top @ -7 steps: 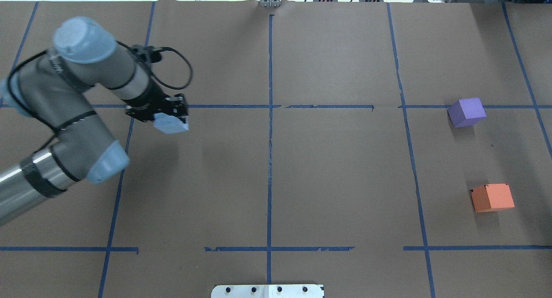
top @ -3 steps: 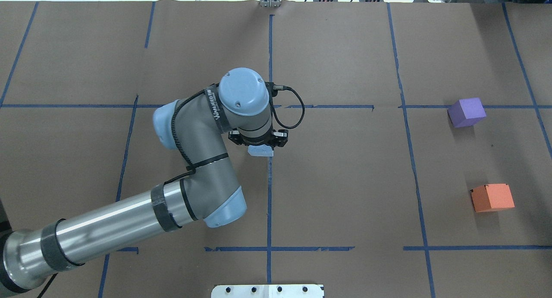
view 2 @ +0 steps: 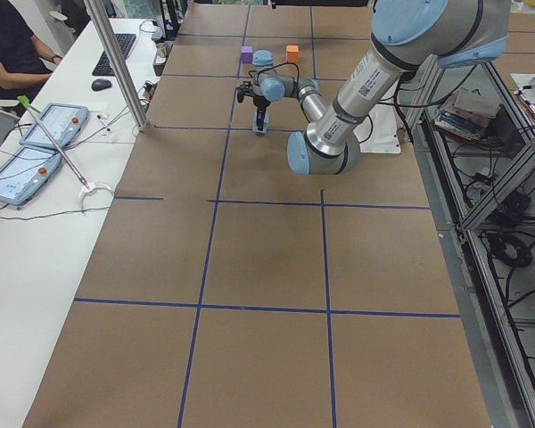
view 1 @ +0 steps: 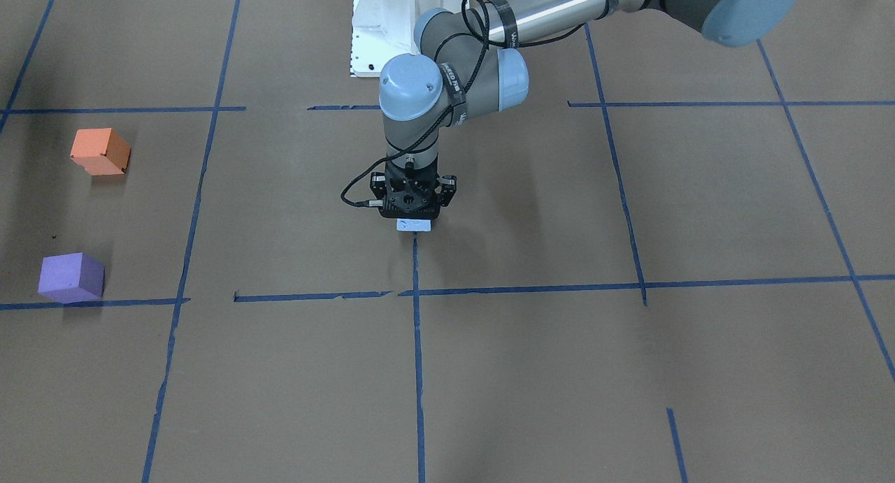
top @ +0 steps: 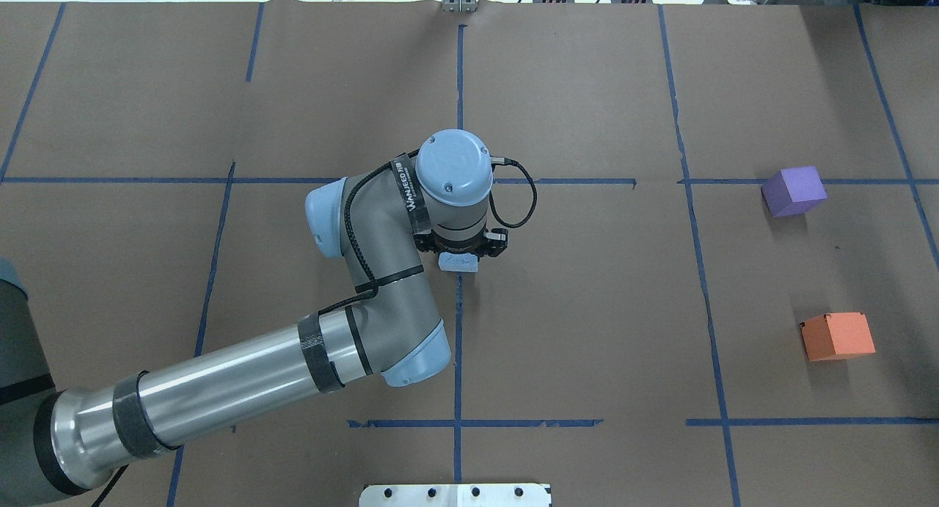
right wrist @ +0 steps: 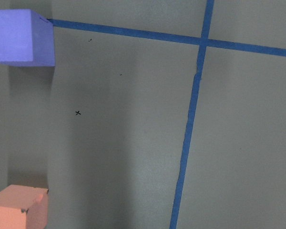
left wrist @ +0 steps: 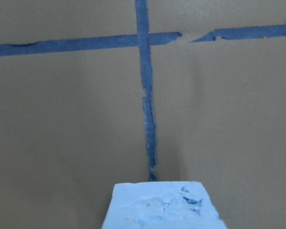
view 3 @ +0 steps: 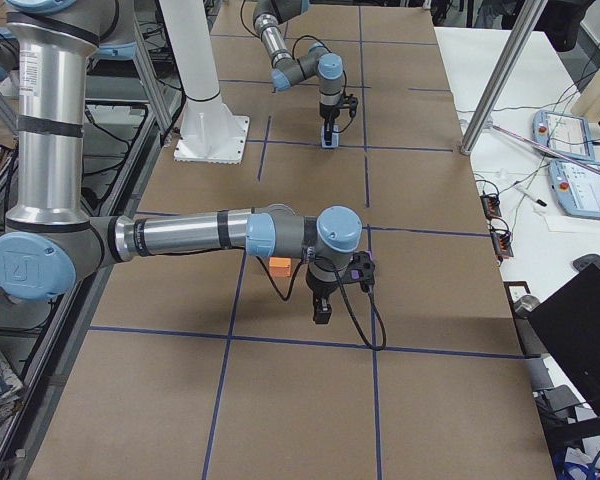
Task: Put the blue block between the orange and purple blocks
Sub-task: 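Carry the light blue cube with the left gripper to the table center and release, then raise the left gripper away while the right gripper moves toward the light blue cube, then lower the right gripper onto the light blue cube and grasp it, then carry the light blue cube with the right gripper toward the purple and orange cubes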
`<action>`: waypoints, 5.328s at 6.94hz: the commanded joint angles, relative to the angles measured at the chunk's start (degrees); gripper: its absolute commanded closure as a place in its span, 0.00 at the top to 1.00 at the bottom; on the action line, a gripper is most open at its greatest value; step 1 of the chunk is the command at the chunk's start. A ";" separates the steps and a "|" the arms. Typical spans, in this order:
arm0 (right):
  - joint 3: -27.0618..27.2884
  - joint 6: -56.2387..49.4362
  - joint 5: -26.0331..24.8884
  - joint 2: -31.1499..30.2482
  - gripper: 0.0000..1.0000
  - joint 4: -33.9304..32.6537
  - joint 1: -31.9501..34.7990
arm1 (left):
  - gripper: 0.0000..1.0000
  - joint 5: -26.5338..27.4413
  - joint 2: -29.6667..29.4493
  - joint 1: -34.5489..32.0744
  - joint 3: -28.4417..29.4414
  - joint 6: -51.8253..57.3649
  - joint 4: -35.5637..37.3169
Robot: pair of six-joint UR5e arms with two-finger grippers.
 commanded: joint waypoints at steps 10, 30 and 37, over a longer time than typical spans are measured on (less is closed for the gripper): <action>7.92 51.03 -0.49 25.93 1.00 3.42 -27.02 | 1.00 -14.11 25.87 -17.83 -43.58 7.30 8.96; -0.12 71.19 -20.55 29.84 0.01 17.75 -44.10 | 1.00 -16.41 45.17 -24.09 -54.71 18.09 9.41; 1.69 48.25 -10.83 0.15 0.02 25.93 -28.59 | 1.00 -16.32 44.64 -23.83 -54.62 17.65 9.41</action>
